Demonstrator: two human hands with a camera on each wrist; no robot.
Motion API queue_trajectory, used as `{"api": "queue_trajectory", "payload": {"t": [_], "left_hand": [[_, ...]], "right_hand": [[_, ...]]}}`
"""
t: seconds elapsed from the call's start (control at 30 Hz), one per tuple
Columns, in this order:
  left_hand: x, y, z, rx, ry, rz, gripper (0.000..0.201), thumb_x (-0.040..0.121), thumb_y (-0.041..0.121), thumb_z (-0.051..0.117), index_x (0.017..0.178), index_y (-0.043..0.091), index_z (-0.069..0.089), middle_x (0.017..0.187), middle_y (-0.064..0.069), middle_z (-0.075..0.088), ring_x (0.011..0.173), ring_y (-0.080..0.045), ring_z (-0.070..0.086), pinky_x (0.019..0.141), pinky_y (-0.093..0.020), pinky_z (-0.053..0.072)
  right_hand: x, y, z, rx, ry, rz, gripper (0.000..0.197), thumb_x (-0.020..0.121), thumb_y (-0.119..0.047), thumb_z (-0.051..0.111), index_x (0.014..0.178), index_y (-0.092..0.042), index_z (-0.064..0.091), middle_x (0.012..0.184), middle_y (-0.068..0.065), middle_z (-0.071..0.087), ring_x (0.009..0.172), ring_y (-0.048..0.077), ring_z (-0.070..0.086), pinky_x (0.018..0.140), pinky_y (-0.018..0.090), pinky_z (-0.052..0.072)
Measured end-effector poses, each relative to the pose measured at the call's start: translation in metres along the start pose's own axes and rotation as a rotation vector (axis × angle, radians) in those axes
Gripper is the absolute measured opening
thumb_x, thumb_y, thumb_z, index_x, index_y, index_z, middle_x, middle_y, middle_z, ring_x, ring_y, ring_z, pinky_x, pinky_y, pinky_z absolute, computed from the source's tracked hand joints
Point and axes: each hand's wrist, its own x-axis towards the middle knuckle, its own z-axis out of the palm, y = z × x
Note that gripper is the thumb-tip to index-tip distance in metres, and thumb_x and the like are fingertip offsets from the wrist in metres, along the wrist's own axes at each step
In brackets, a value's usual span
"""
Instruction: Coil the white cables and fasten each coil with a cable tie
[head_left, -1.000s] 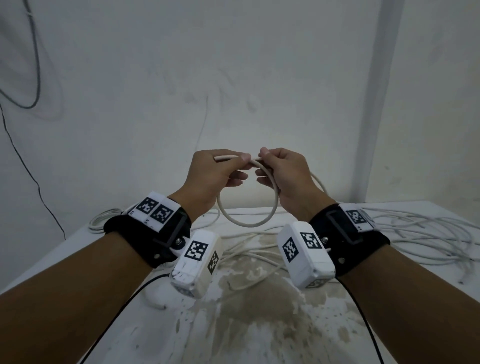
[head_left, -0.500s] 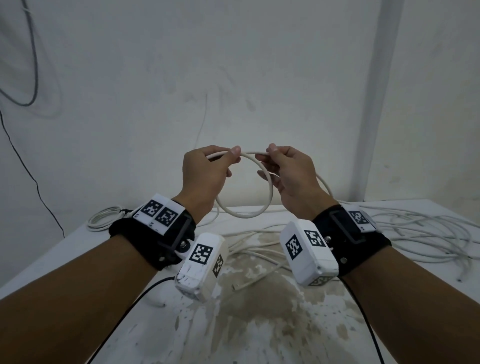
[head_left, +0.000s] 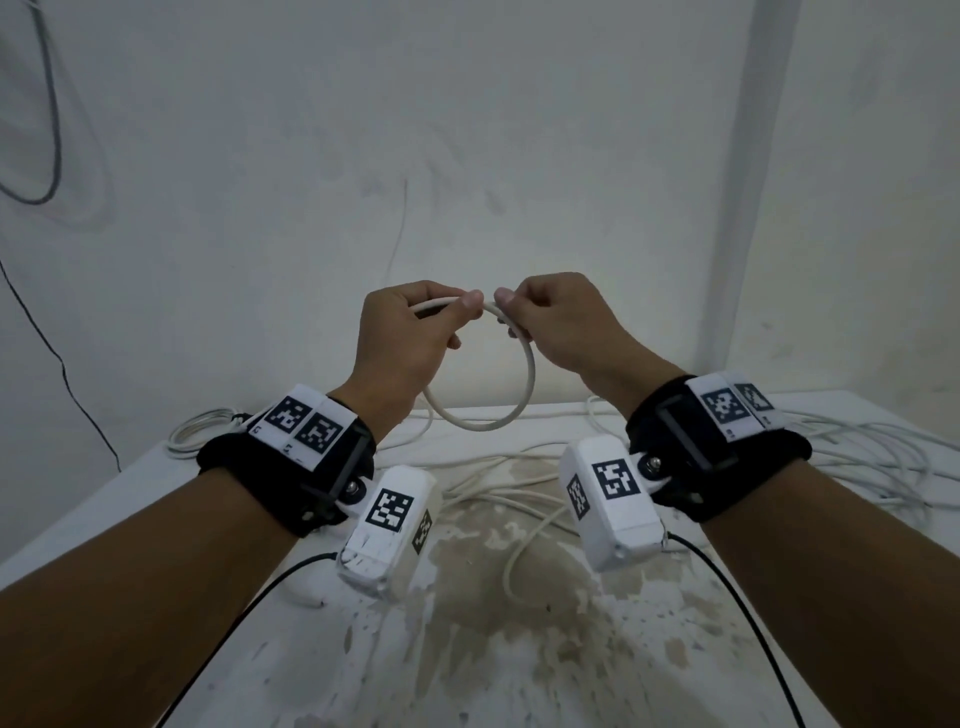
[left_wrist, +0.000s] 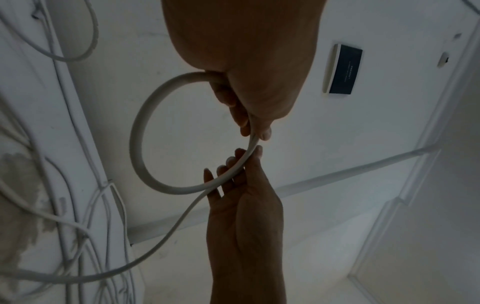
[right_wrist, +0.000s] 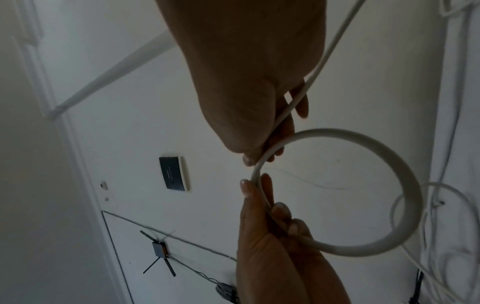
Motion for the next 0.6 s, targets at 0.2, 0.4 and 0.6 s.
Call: {"api": "queue_trajectory", "payload": {"t": [0.2, 0.4, 0.6], "left_hand": [[-0.0002, 0.0020, -0.0027, -0.022, -0.017, -0.022, 0.010, 0.084, 0.026, 0.078, 0.084, 0.016, 0.077, 0.082, -0.005, 0.076, 0.066, -0.010, 0.069, 0.056, -0.019, 0.048], [0.0038, 0.0007, -0.0076, 0.002, 0.033, 0.004, 0.011, 0.081, 0.024, 0.081, 0.081, 0.014, 0.077, 0.070, 0.004, 0.072, 0.057, -0.001, 0.056, 0.057, -0.016, 0.045], [0.0052, 0.0002, -0.0101, -0.024, -0.019, -0.087, 0.020, 0.088, 0.033, 0.074, 0.086, 0.014, 0.077, 0.075, 0.004, 0.075, 0.059, -0.010, 0.054, 0.056, -0.023, 0.042]], "right_hand": [[0.0019, 0.0033, 0.0073, 0.086, 0.127, -0.023, 0.035, 0.097, -0.030, 0.060, 0.066, -0.016, 0.065, 0.065, 0.001, 0.065, 0.060, 0.013, 0.056, 0.067, 0.032, 0.048], [-0.0020, -0.0021, 0.0015, 0.085, -0.174, -0.049, 0.031, 0.100, -0.031, 0.056, 0.094, -0.004, 0.068, 0.076, 0.006, 0.075, 0.070, 0.012, 0.069, 0.074, 0.024, 0.054], [0.0021, 0.0007, -0.0003, 0.127, -0.226, -0.065, 0.021, 0.098, -0.020, 0.061, 0.090, -0.002, 0.068, 0.072, 0.007, 0.072, 0.067, 0.017, 0.066, 0.079, 0.035, 0.058]]}}
